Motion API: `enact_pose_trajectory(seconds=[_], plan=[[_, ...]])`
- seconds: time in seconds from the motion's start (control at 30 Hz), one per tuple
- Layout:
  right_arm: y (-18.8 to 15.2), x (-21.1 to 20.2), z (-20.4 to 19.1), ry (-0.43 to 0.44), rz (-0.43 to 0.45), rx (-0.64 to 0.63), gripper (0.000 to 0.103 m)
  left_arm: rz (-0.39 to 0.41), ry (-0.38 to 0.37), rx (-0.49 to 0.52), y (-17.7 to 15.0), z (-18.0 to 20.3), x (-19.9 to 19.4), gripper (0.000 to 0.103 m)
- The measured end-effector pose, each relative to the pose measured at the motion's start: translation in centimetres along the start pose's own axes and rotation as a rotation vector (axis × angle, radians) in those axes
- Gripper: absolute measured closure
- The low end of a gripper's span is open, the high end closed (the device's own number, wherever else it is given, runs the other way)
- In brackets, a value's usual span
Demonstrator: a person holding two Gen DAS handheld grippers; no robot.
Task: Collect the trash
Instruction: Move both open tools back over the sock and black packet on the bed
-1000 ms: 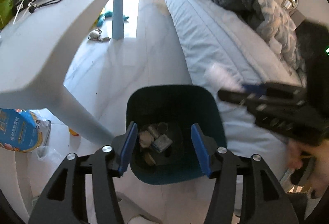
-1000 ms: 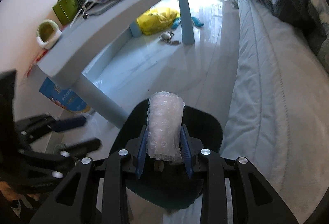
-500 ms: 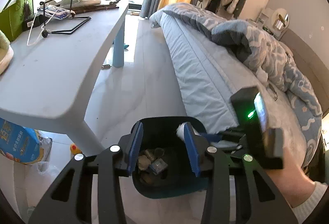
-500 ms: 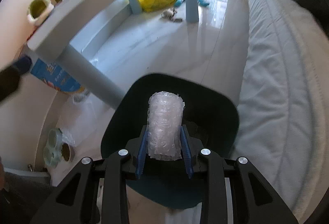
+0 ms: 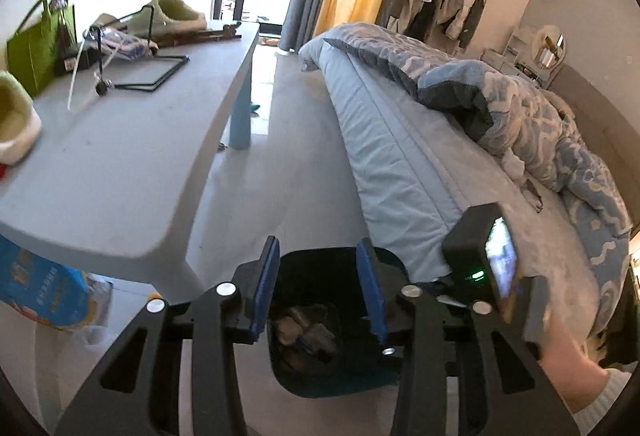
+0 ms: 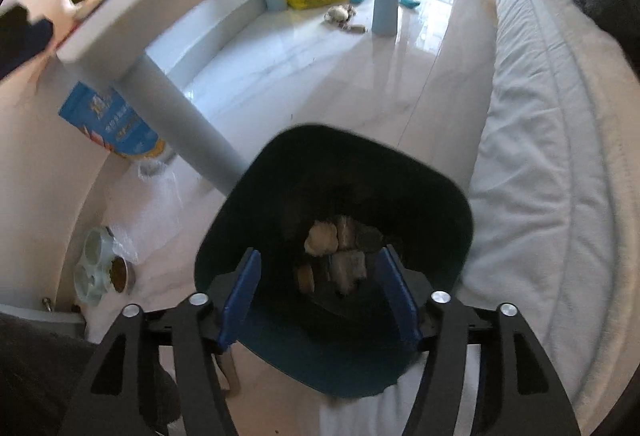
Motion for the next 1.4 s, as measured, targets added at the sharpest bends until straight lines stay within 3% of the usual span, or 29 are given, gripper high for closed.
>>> enact_pose_trajectory(seconds=[0.3,0.37,0.47,0.57,0.63,0.87,0.93,1.4], plan=[[2.1,-6.5,0.6,0.018,0.194,0.031,0.032,0.027,0.040,0.038,0.4,1.4,-0.2,0.036],[2.3,-7.8,0.9,0.017,0.232,0.033,0.031,0.030,0.042,0.039,0.5,2.0,-0.4,0.022],[2.5,-9.7,1.7,-0.001,0.279,0.035,0.030,0.052,0.052,0.045,0.9,3.1,-0.9,0.012],[2.4,-11.4,2.8,-0.013,0.325,0.043,0.027,0.062,0.030,0.055,1.2,4.6,-1.3,0.009],[2.2,-12.4,3.5,-0.032,0.346,0.043,0.016,0.064,0.014,0.057,1.4,5.7,-1.3,0.008],[0.1,-15.6,6.9,-0.111,0.388,0.061,0.016,0.043,-0.032,0.048,1.5,8.7,-0.7,0.006],[-0.5,-16.5,8.2,-0.125,0.403,0.077,0.010,0.050,-0.040,0.057,1.7,9.8,-0.7,0.005],[-3.6,-20.5,14.6,-0.182,0.450,0.090,0.006,0.053,-0.094,0.107,2.4,16.7,0.2,0.005]])
Point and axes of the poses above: each gripper's, at about its wrist camera, not at the fingertips, and x roughly the way its jaws point, z to its right, y to its top, the point moved 8 cm from there along x, roughly the way its jaws point, and after that the axes turned 9 degrees about y, right-handed, at the moved point
